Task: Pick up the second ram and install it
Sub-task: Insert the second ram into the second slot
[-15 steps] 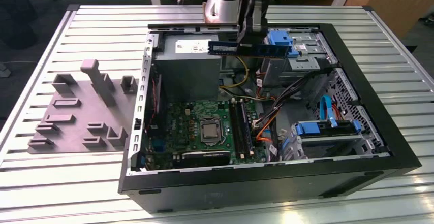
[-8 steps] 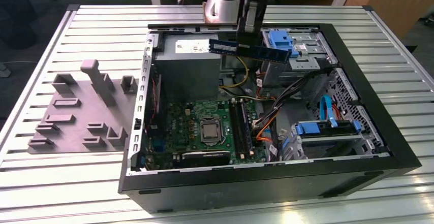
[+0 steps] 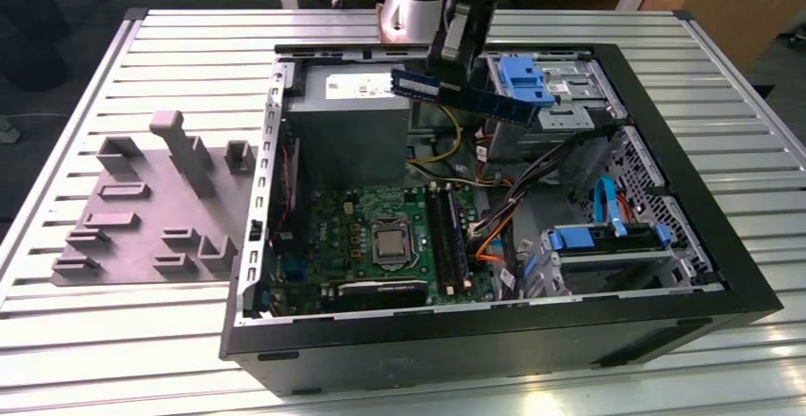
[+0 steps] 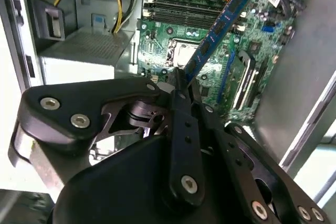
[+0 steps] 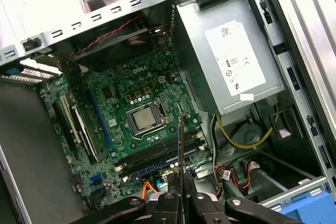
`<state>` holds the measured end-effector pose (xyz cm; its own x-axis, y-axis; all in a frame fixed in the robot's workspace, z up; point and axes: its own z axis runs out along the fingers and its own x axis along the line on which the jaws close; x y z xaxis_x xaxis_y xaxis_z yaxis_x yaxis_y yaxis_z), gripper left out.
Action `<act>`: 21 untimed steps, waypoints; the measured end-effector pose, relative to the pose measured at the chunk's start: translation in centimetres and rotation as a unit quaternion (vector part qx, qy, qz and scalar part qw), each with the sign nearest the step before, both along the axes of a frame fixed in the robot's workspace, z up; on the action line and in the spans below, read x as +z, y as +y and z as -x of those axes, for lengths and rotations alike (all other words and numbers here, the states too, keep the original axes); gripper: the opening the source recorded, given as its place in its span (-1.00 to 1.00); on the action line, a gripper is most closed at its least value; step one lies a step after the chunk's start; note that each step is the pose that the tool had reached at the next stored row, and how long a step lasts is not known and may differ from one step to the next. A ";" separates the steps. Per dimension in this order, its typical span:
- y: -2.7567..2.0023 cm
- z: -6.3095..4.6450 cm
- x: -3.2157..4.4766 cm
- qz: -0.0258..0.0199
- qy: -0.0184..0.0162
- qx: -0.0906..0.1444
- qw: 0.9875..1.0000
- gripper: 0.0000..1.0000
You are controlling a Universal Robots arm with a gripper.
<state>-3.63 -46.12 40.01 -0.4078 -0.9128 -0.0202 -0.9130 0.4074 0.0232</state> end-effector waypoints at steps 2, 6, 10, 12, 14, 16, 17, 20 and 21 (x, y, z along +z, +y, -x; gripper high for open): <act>0.00 0.0 -0.06 0.000 0.000 -0.018 1.000 -0.73; 0.01 0.0 -0.16 0.000 0.000 -0.053 0.999 -0.73; 0.01 0.0 -0.28 0.000 0.000 -0.090 0.996 -0.73; 0.01 0.0 -0.33 0.000 0.000 -0.108 0.994 -0.73; 0.02 0.0 -0.39 0.000 0.000 -0.126 0.992 -0.73; 0.02 0.0 -0.44 0.000 0.000 -0.144 0.990 -0.73; 0.03 0.0 -0.47 0.000 0.000 -0.153 0.988 -0.73; 0.03 0.0 -0.55 0.000 0.000 -0.181 0.984 -0.73; 0.03 0.0 -0.58 0.000 0.000 -0.190 0.982 -0.73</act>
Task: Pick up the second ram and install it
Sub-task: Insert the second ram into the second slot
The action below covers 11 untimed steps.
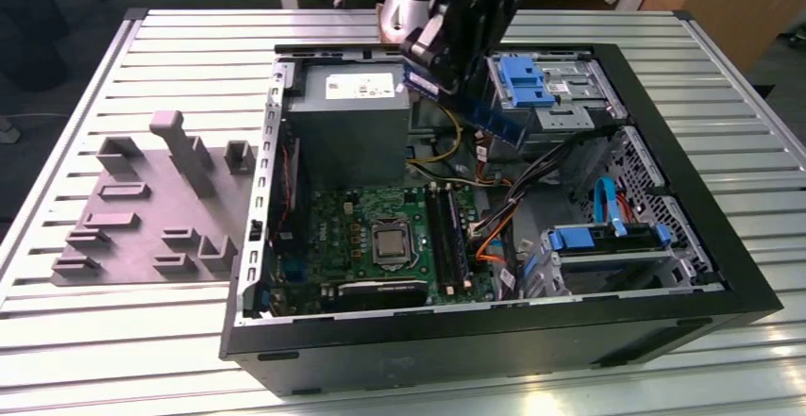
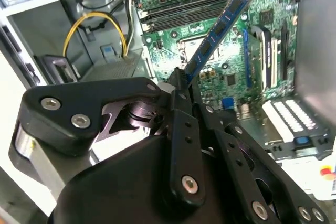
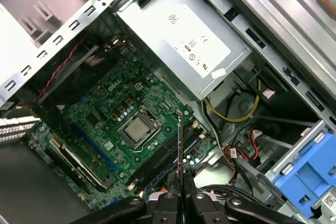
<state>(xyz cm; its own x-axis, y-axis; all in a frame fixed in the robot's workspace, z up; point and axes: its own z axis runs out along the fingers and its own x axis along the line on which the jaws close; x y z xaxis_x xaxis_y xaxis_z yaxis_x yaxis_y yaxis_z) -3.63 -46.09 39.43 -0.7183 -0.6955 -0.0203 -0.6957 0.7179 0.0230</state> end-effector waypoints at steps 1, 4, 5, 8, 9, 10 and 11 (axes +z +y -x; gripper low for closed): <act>0.00 0.0 -0.03 0.000 0.000 -0.009 1.000 -0.73; 0.01 0.0 -0.11 0.000 0.000 -0.036 0.999 -0.73; 0.01 0.0 -0.14 0.000 0.000 -0.045 0.999 -0.73; 0.01 0.0 -0.23 0.000 0.000 -0.072 0.997 -0.73; 0.02 0.0 -0.25 0.000 0.000 -0.081 0.997 -0.73; 0.02 0.0 -0.28 0.000 0.000 -0.090 0.996 -0.73; 0.02 0.0 -0.31 0.000 0.000 -0.099 0.995 -0.73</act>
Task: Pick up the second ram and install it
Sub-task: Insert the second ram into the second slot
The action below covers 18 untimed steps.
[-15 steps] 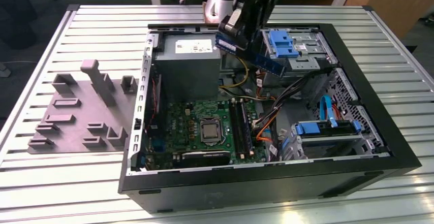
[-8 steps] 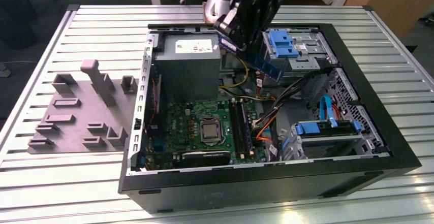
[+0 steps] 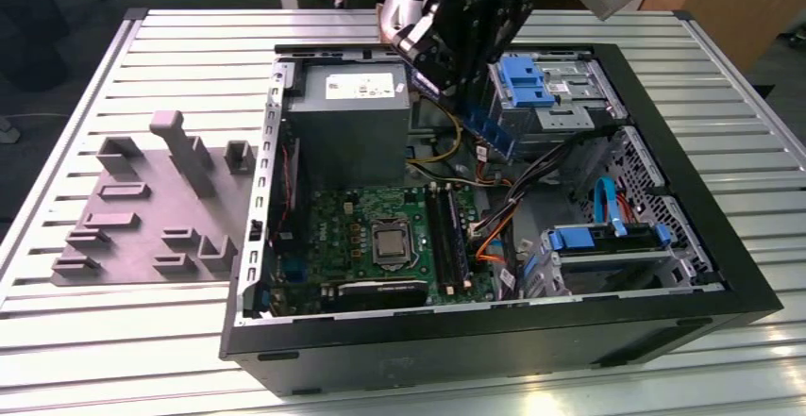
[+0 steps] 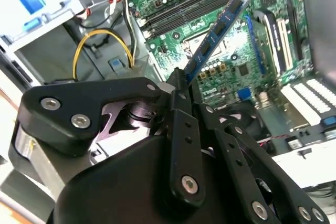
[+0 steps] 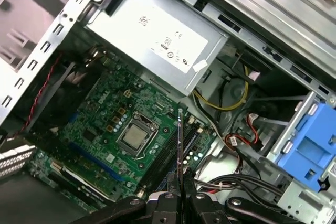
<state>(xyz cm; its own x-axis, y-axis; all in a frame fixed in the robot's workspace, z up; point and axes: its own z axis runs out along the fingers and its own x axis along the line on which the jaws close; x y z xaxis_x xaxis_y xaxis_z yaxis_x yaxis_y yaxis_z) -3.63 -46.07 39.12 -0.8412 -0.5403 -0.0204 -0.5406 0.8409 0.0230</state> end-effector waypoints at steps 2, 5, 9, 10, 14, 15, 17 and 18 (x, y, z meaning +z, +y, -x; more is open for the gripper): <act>0.00 0.0 -0.06 0.000 0.000 -0.019 1.000 -0.73; 0.01 0.0 -0.14 0.000 0.000 -0.045 0.999 -0.73; 0.01 0.0 -0.26 0.000 0.000 -0.082 0.997 -0.73; 0.02 0.0 -0.29 0.000 0.000 -0.091 0.996 -0.73; 0.02 0.0 -0.41 0.000 0.000 -0.127 0.992 -0.73; 0.02 0.0 -0.44 0.000 0.000 -0.136 0.991 -0.73; 0.03 0.0 -0.50 0.000 0.000 -0.154 0.988 -0.73; 0.03 0.0 -0.54 0.000 0.000 -0.163 0.987 -0.73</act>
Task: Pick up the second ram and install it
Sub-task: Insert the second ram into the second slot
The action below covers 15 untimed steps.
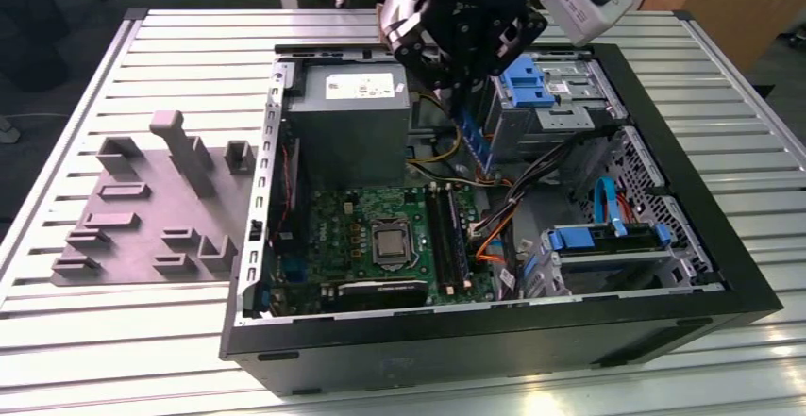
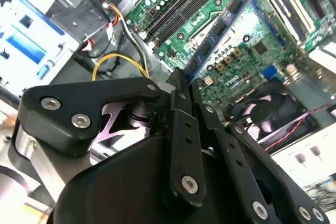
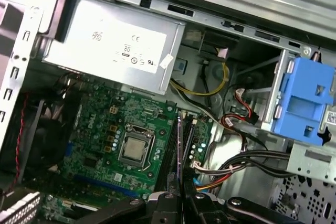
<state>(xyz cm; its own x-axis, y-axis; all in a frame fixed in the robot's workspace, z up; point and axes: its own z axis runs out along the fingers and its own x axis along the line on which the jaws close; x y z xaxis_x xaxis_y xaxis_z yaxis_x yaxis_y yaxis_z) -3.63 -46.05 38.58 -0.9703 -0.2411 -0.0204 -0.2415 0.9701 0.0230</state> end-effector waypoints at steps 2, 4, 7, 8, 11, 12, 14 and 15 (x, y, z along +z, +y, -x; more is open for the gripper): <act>0.00 0.0 -0.06 0.000 0.000 -0.018 1.000 -0.73; 0.00 0.0 -0.14 0.000 0.000 -0.036 0.999 -0.73; 0.00 0.0 -0.23 0.000 0.000 -0.063 0.998 -0.73; 0.01 0.0 -0.27 0.000 0.000 -0.072 0.997 -0.73; 0.01 0.0 -0.38 0.000 0.000 -0.100 0.995 -0.73; 0.01 0.0 -0.41 0.000 0.000 -0.109 0.994 -0.73; 0.01 0.0 -0.44 0.000 0.000 -0.120 0.993 -0.73; 0.01 0.0 -0.44 0.000 0.000 -0.120 0.993 -0.73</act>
